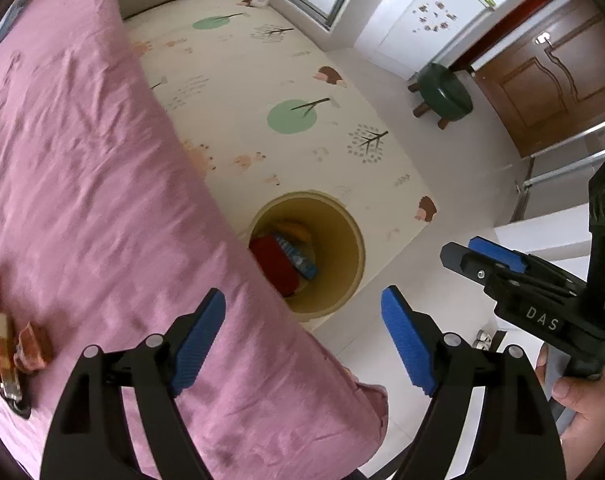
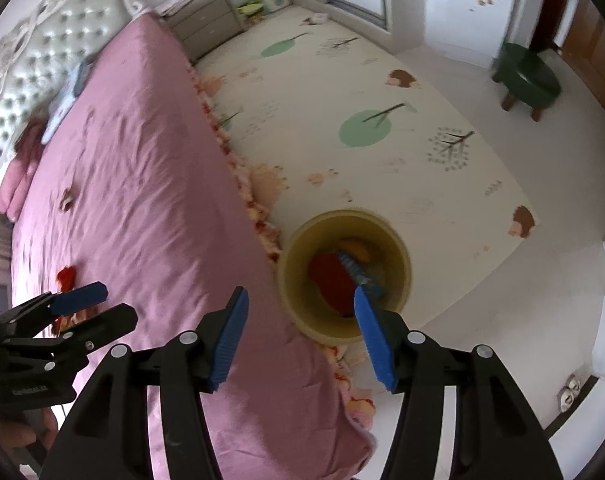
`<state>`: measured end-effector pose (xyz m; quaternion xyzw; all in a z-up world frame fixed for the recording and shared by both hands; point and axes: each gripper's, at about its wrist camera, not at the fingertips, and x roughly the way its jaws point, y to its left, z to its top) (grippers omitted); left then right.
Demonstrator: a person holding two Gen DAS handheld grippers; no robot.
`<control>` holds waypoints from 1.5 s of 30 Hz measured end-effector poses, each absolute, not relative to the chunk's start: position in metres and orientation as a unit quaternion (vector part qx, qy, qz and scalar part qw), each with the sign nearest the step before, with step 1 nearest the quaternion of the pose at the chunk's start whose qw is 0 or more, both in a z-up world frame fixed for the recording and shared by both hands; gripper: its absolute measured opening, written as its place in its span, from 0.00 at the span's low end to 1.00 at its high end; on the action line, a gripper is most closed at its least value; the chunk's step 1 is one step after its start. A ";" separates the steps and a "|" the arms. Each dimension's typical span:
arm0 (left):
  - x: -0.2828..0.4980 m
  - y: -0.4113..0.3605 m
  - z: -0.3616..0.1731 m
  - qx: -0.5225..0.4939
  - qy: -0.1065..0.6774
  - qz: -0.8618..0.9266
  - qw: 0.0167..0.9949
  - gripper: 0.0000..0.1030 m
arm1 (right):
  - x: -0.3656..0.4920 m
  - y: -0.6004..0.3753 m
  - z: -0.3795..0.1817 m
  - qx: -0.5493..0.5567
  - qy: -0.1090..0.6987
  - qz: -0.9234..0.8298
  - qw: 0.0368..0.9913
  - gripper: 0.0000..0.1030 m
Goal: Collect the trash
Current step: 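Move both tools back toward the remaining items on the bed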
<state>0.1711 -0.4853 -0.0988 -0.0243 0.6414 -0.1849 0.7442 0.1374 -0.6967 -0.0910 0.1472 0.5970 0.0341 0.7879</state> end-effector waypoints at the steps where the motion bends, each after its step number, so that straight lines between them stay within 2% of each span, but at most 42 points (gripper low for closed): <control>1: 0.169 -0.479 -0.098 -0.027 0.641 -0.181 0.746 0.78 | 0.137 -0.690 -0.090 0.146 0.598 0.039 0.787 0.53; 14: 0.128 -0.363 -0.084 -0.070 0.628 -0.112 0.767 0.80 | 0.132 -0.567 -0.070 0.112 0.603 0.129 0.779 0.55; 38: 0.055 -0.106 -0.117 -0.183 0.628 0.077 0.753 0.81 | 0.118 -0.331 -0.097 0.046 0.643 0.262 0.718 0.55; 45: 0.048 -0.055 -0.121 -0.212 0.618 0.105 0.750 0.82 | 0.129 -0.279 -0.103 0.026 0.645 0.279 0.711 0.55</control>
